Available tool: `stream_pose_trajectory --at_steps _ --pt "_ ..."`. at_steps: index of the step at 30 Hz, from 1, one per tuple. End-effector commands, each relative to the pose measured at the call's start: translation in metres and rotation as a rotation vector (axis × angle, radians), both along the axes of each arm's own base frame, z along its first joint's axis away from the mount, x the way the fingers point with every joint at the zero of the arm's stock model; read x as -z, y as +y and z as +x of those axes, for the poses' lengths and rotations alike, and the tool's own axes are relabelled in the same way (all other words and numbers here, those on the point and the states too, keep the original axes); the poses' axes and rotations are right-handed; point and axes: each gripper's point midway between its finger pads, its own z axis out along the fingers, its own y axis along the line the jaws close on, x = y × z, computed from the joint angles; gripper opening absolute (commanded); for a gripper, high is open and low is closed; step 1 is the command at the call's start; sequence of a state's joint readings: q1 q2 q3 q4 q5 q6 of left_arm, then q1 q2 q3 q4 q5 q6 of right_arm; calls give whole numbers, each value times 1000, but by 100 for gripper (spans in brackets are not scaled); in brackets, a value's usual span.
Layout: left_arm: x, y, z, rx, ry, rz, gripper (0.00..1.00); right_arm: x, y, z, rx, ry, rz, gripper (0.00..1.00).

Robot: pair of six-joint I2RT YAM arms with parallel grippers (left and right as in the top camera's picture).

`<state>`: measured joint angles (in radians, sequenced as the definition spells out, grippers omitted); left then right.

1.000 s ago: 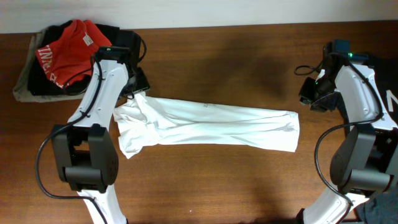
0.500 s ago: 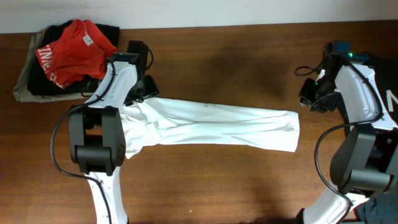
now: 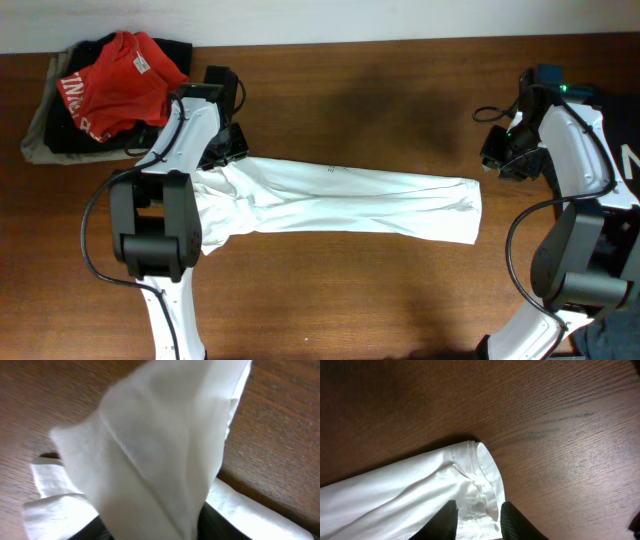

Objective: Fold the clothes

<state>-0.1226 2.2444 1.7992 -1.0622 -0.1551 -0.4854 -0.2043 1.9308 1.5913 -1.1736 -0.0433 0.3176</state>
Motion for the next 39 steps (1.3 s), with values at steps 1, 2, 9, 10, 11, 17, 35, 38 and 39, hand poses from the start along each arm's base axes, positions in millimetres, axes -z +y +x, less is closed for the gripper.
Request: stream_pose_trajectory --at_steps 1,2,9,10,11,17,35,38,39 --pt "-20 9 10 -8 -52 39 36 4 -1 -2 5 6 2 33" --pt "-20 9 10 -8 -52 38 32 7 -1 -3 5 9 3 33" --pt "-20 10 2 -7 -20 43 10 12 0 -6 5 19 5 33" --pt "-21 11 -3 -8 -2 48 8 12 0 -6 5 19 5 33" --pt "-22 13 -9 -7 22 56 7 12 0 -6 5 19 5 32" --pt "-25 22 -39 -3 146 107 9 12 0 -6 5 19 6 33" --pt "-40 35 -99 45 410 168 28 13 0 -7 5 19 6 33" --pt "-39 35 -102 45 421 168 24 13 0 -7 5 19 6 33" --pt "-37 34 -105 45 430 165 23 12 0 -6 5 19 6 33"
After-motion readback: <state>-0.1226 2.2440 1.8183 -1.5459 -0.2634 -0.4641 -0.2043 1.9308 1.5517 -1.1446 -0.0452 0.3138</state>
